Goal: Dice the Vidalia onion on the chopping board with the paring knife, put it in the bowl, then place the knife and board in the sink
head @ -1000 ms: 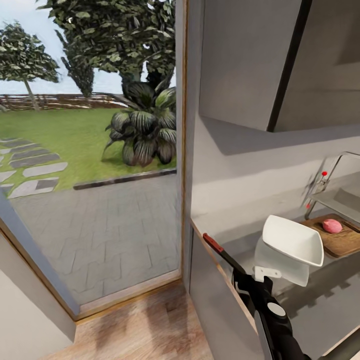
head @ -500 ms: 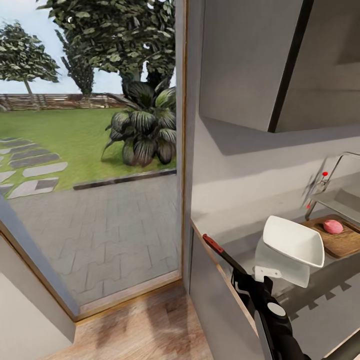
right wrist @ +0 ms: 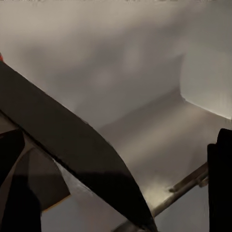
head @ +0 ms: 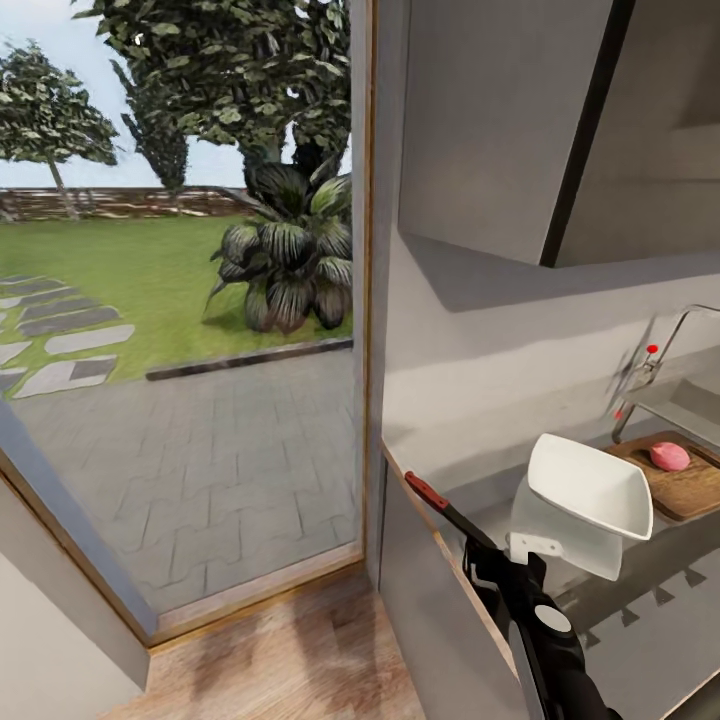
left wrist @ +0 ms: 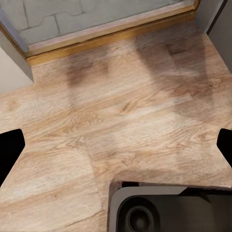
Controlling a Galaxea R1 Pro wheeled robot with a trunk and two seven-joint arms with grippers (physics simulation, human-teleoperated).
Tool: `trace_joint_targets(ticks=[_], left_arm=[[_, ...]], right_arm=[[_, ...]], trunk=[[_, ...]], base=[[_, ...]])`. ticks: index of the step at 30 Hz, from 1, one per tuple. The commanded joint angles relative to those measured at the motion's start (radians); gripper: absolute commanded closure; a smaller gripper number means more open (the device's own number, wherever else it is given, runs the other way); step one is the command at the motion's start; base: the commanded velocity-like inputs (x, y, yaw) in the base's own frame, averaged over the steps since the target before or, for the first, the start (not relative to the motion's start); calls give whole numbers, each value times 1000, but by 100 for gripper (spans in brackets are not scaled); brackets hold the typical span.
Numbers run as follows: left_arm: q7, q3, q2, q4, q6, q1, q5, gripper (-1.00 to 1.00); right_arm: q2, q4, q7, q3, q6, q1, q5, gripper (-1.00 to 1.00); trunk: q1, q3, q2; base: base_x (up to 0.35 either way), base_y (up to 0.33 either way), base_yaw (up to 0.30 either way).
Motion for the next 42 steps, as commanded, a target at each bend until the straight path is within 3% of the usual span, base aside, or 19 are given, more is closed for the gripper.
trace_joint_targets(ticks=[1, 16, 42], left_arm=[[5, -7, 2, -1, -2, 0, 9, -100], [5, -7, 2, -1, -2, 0, 9, -100], [5, -7, 2, 2, -2, 0, 9, -100]], right_arm=[[1, 14, 3, -1, 8, 0, -1, -100], [1, 14, 2, -1, 8, 0, -1, -100], [1, 14, 1, -1, 8, 0, -1, -100]], trunk=[[1, -1, -1], [1, -1, -1], [1, -1, -1]], base=[[101, 0, 0], [134, -56, 0], [5, -89, 0]])
